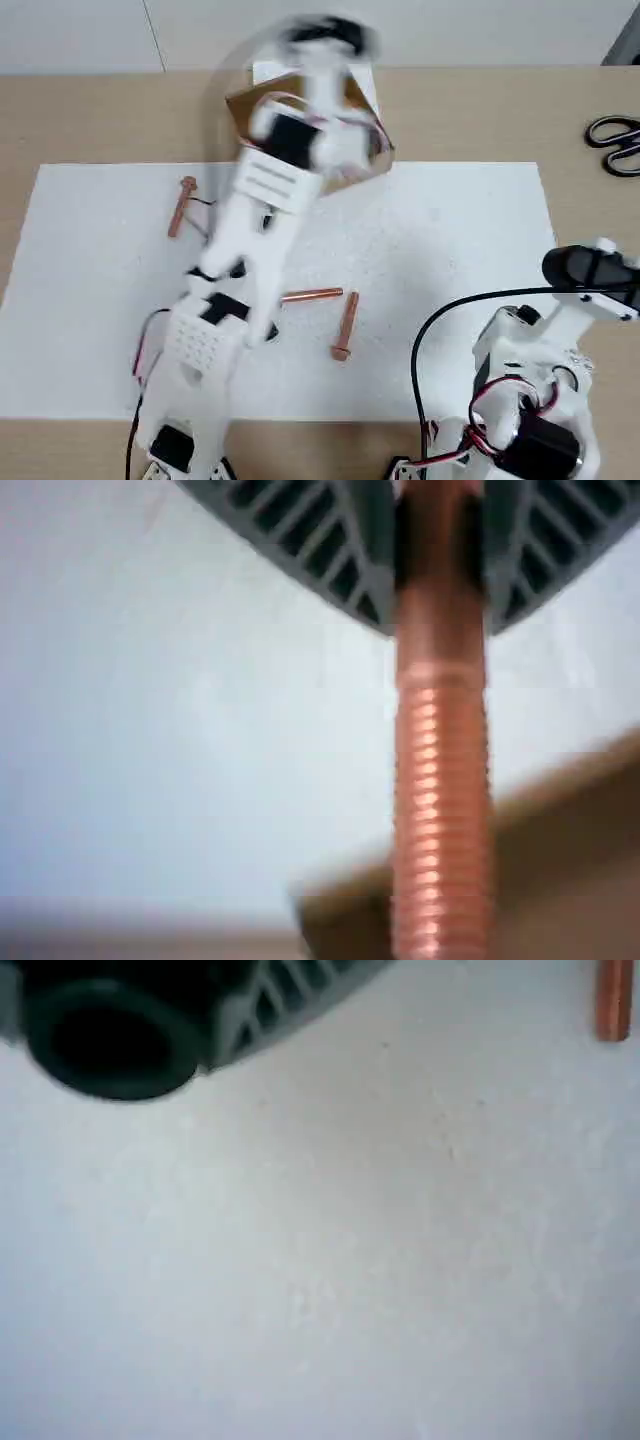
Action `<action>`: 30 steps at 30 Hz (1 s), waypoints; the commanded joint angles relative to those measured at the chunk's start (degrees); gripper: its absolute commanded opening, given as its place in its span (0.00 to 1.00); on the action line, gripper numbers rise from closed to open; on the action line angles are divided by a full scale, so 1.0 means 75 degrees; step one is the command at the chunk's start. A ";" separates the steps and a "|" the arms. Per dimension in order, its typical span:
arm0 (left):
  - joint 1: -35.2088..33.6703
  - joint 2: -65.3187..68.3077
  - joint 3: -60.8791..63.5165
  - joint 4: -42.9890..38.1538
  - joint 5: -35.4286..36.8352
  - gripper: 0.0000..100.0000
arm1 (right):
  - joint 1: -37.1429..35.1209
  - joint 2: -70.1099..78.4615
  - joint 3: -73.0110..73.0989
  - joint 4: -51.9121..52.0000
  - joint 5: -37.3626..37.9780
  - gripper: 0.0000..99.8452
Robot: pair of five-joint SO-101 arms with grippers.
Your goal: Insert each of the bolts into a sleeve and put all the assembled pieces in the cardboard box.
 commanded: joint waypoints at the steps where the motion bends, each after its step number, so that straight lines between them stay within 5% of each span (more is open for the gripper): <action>1: -0.0633 -0.0527 -0.0428 0.0246 0.3294 0.01 | 0.0029 -0.0041 -0.0047 -0.0064 0.0012 0.00; 8: -0.0938 -0.0668 0.0111 0.0914 0.5075 0.01 | 0.0018 -0.0041 -0.0047 -0.0064 0.0012 0.00; 12: -0.1758 -0.0785 0.0779 0.0926 0.7467 0.01 | 0.0006 -0.0041 -0.0047 -0.0064 0.0012 0.00; 17: -0.2321 -0.0774 0.2503 0.0891 0.8205 0.01 | 0.0006 -0.0041 -0.0035 -0.0064 0.0012 0.00; 24: -0.3645 -0.0774 0.5034 0.0750 0.7889 0.01 | 0.0006 -0.0041 -0.0023 -0.0088 0.0000 0.00; 30: -0.3880 -0.0774 0.5245 0.0715 0.7467 0.01 | -0.0006 -0.0041 -0.0012 -0.0229 0.0012 0.00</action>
